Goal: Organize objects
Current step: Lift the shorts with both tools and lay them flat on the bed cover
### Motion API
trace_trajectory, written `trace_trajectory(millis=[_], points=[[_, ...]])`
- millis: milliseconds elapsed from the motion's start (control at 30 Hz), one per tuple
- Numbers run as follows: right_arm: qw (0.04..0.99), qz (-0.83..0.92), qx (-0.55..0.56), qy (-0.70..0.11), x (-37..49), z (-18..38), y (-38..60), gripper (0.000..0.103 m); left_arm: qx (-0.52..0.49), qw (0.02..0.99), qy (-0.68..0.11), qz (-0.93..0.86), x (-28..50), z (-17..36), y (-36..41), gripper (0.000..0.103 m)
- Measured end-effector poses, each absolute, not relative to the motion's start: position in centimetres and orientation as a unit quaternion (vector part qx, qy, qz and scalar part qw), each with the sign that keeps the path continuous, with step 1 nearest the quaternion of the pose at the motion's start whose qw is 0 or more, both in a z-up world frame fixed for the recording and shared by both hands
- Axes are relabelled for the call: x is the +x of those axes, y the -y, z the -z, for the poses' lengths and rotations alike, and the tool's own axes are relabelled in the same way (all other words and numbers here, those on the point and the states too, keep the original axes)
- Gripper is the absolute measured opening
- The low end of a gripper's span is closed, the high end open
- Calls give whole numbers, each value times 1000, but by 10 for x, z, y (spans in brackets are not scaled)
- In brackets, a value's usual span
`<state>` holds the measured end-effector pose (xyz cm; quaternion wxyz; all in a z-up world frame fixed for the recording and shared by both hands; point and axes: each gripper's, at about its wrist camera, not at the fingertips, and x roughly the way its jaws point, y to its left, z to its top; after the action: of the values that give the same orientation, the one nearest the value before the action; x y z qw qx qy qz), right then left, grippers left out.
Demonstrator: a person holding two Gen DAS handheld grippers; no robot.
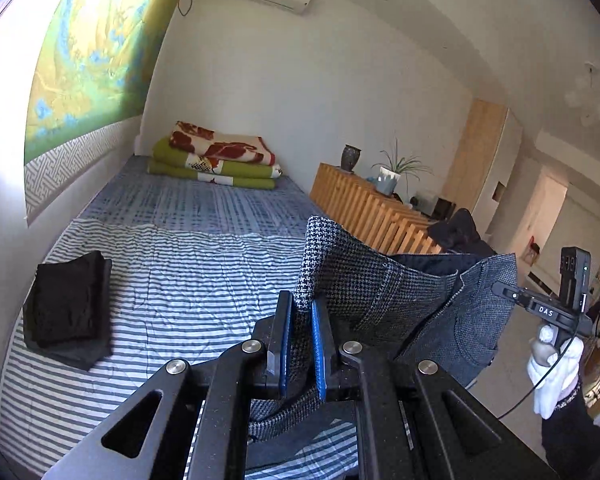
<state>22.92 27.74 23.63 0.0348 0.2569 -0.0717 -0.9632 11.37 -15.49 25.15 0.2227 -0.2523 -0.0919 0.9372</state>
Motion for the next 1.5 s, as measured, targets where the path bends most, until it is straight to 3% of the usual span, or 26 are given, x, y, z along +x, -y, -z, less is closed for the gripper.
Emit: trace_trajectory(millis=[200,400,467,567,767,967,1100,1367,1500], points=[[36,956,284,61,169,-222,-268,8,-295,176,84,-935,26,-213,155,9],[24,935,351,39,16,-153,-266,10,-383,77,58,-919,-152,-112,136,16],[-5,924,379,47,-39,-122,-272,17,-392,45,61,-917,-184,-85,140,16],[-25,916,397,63,-85,-89,-286,17,-407,46,82,-909,-205,-50,151,16],[-3,897,438,56,-68,-43,-296,17,-442,73,98,-889,-156,6,173,22],[44,869,488,72,28,4,-298,19,-471,128,99,-867,-31,56,154,26],[46,846,520,104,104,46,-301,20,-505,181,100,-838,34,100,115,41],[67,826,542,139,162,97,-282,20,-527,219,61,-819,57,154,28,42],[73,829,533,155,137,104,-266,20,-504,217,84,-831,31,129,15,30]])
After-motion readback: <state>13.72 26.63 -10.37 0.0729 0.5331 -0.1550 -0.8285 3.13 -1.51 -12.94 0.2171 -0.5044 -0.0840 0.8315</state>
